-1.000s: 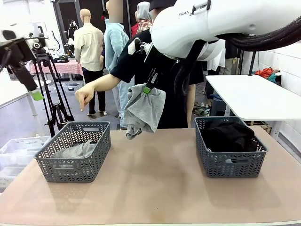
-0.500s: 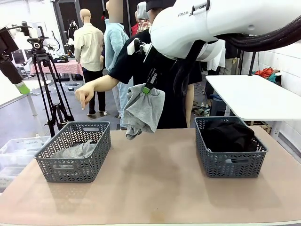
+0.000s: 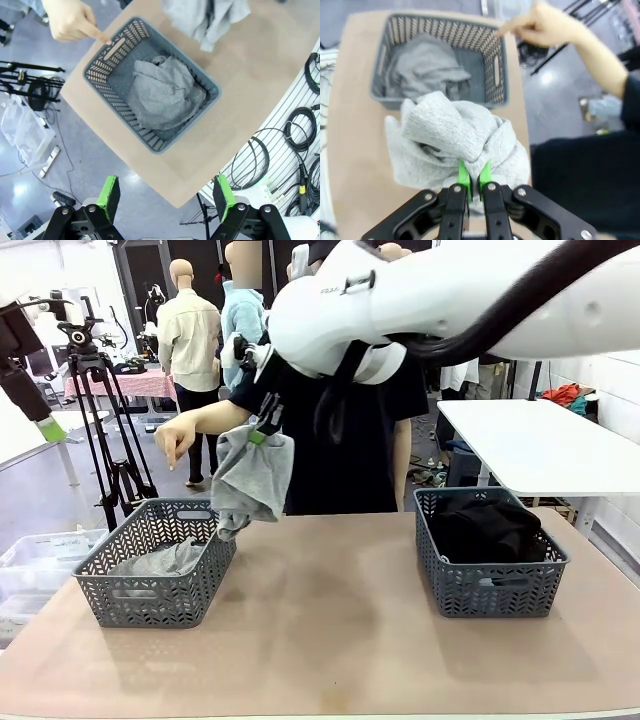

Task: Sort the tops and bottoms.
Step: Sort the clothes according to human instructions.

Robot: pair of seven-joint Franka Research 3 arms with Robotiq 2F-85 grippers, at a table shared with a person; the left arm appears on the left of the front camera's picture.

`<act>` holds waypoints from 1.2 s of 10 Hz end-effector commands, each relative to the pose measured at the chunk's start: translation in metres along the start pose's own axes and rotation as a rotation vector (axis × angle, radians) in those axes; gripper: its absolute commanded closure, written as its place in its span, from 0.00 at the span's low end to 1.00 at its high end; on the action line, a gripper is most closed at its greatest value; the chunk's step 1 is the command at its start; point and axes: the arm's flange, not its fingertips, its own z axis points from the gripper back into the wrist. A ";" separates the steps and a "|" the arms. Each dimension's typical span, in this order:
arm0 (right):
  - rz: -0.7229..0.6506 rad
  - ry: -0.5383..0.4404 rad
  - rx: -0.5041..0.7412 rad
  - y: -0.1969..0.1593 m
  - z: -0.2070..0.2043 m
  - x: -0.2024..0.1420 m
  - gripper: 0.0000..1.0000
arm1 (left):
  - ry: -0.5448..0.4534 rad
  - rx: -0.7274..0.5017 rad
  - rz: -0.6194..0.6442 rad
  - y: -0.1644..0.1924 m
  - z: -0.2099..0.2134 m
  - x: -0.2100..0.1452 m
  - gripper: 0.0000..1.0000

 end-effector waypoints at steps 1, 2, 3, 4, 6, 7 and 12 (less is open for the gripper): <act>0.095 -0.108 0.019 -0.030 -0.030 0.022 1.00 | -0.004 -0.002 0.003 0.001 0.001 -0.001 0.03; 0.130 -0.165 0.025 -0.035 -0.048 0.034 1.00 | -0.004 -0.002 0.003 0.001 0.001 -0.001 0.03; 0.166 -0.218 0.028 -0.040 -0.064 0.044 1.00 | -0.004 -0.002 0.003 0.001 0.001 -0.001 0.03; 0.206 -0.263 0.028 -0.045 -0.080 0.054 1.00 | -0.004 -0.002 0.003 0.001 0.001 -0.001 0.03; 0.248 -0.336 0.055 -0.057 -0.116 0.064 1.00 | -0.004 -0.002 0.003 0.001 0.001 -0.001 0.03; 0.241 -0.397 0.099 -0.062 -0.138 0.064 1.00 | -0.004 -0.002 0.003 0.001 0.001 -0.001 0.03; 0.234 -0.466 0.290 -0.056 -0.218 0.046 1.00 | -0.004 -0.002 0.003 0.001 0.001 -0.001 0.03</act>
